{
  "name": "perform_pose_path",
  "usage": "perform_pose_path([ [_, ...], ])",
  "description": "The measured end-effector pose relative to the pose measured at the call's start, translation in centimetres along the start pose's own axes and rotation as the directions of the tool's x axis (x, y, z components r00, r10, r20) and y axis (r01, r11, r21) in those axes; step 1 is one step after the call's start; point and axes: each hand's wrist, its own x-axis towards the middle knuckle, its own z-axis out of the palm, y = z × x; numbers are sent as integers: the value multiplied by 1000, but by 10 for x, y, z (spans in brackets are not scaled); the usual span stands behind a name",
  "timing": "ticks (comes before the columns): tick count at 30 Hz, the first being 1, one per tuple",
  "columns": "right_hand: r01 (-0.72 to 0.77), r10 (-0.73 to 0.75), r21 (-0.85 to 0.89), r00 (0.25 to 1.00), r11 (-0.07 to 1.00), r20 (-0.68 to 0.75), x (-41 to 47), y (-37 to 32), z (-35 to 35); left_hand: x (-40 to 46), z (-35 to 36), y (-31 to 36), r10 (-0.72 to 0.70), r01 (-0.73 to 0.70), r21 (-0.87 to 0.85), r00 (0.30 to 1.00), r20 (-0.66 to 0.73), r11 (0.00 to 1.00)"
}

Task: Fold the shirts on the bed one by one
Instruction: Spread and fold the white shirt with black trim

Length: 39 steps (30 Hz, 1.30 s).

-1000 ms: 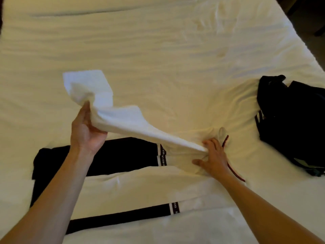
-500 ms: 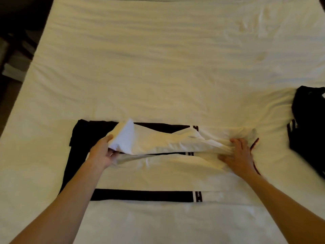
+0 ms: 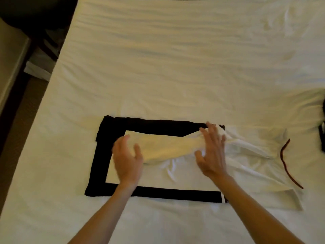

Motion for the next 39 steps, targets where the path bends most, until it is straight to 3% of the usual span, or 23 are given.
perform_pose_path([
  [1,52,-52,-10,997,999,54,-4,-18,20,-6,13,8,193,-194,-3,973,130,981],
  [2,69,-62,-67,993,995,105,-8,-30,40,-9,28,11,348,-370,17,887,302,929],
  [4,54,-5,-259,982,964,187,-21,-32,73,-3,47,4,436,-612,115,672,599,783],
  [5,55,15,-330,979,942,206,-28,-26,84,12,50,-9,416,-678,186,619,666,711],
  [6,63,12,-361,979,930,203,-34,-18,91,31,47,-25,385,-708,265,615,688,655],
  [7,76,0,-366,979,927,203,-36,-13,95,52,40,-44,328,-683,364,662,674,633],
  [9,97,-8,-370,972,924,236,-34,-9,97,97,8,-84,101,-453,575,836,539,681],
  [11,53,51,-395,968,917,246,-31,-18,98,127,-32,-116,-137,-191,689,910,392,699],
  [12,-14,106,-378,969,926,222,-31,-28,99,134,-47,-122,-164,-161,700,914,372,696],
  [14,-94,129,-237,982,967,135,-38,-62,102,143,-65,-118,-33,-251,658,921,387,710],
  [16,117,-112,-53,989,992,96,-59,-105,115,153,-65,-98,169,-373,525,903,395,765],
  [17,275,-275,19,955,961,110,-71,-128,126,160,-62,-88,235,-432,451,872,430,781],
  [19,486,-481,53,835,873,267,-89,-167,149,168,-52,-68,254,-528,371,774,579,764],
  [20,512,-483,26,791,859,375,-95,-182,161,170,-46,-62,206,-559,393,729,653,730],
  [22,454,-364,-87,803,887,472,-100,-202,176,172,-35,-55,71,-560,506,713,697,656],
  [24,335,-262,-130,882,933,392,-97,-214,179,171,-36,-48,-24,-490,588,755,656,643],
  [27,51,-126,204,921,978,369,-88,-217,174,169,-50,-26,-121,-301,573,804,582,762],
  [29,-178,-19,508,933,843,359,-85,-215,155,166,-59,2,-111,-256,589,850,515,767],
  [31,-352,195,714,935,605,297,-90,-202,132,162,-56,37,-77,-245,572,874,479,783],
  [34,-478,505,808,820,345,270,-113,-164,105,145,-24,91,-60,-202,420,844,533,885],
  [37,-527,655,847,665,71,359,-135,-116,88,117,18,133,-106,-20,178,740,664,984],
  [39,-552,652,834,622,-29,434,-142,-92,80,104,40,139,-42,-147,206,711,702,967],
])
